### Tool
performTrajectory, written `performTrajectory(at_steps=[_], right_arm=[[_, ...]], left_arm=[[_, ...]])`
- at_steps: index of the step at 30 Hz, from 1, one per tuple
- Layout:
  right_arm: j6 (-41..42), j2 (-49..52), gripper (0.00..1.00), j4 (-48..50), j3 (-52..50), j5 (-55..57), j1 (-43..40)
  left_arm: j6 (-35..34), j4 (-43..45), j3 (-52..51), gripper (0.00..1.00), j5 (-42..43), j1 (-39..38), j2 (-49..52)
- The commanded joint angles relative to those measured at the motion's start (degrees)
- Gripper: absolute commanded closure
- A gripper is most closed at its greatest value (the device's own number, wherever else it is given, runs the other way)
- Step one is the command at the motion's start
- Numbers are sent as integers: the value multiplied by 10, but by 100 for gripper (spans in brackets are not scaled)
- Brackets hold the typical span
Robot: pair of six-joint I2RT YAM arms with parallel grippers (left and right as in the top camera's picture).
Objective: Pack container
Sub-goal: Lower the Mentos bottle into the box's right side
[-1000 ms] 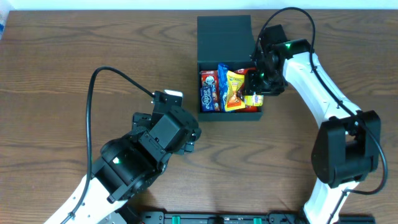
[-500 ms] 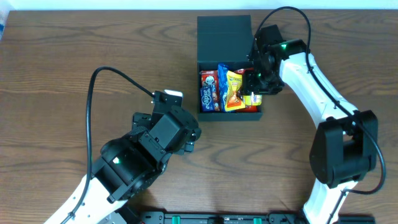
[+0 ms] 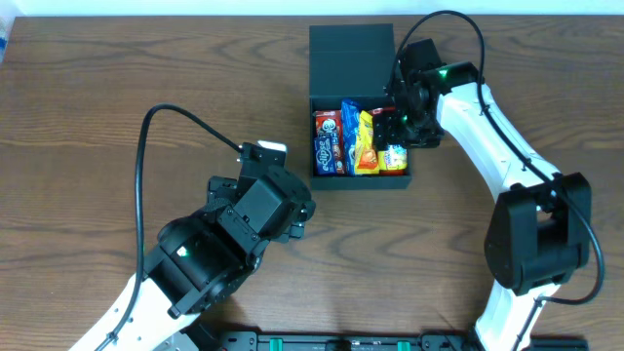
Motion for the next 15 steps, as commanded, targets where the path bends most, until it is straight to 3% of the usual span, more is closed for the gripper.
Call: performTrajectory(at_steps=[1,3,8,15], right_arm=[[-14,17,22,7,9,-10,7],[-14,17,19,7,9,-10,7],[-14,16,1,0,14,-10,7],[-16,16,1,-63,89,-9,7]], left_arm=[[-6,-2,0,5,-10,2,0],[-6,-2,0,5,-10,2,0],[-6,-2,0,5,-10,2,0],[-6,-2,0,5,-10,2,0]])
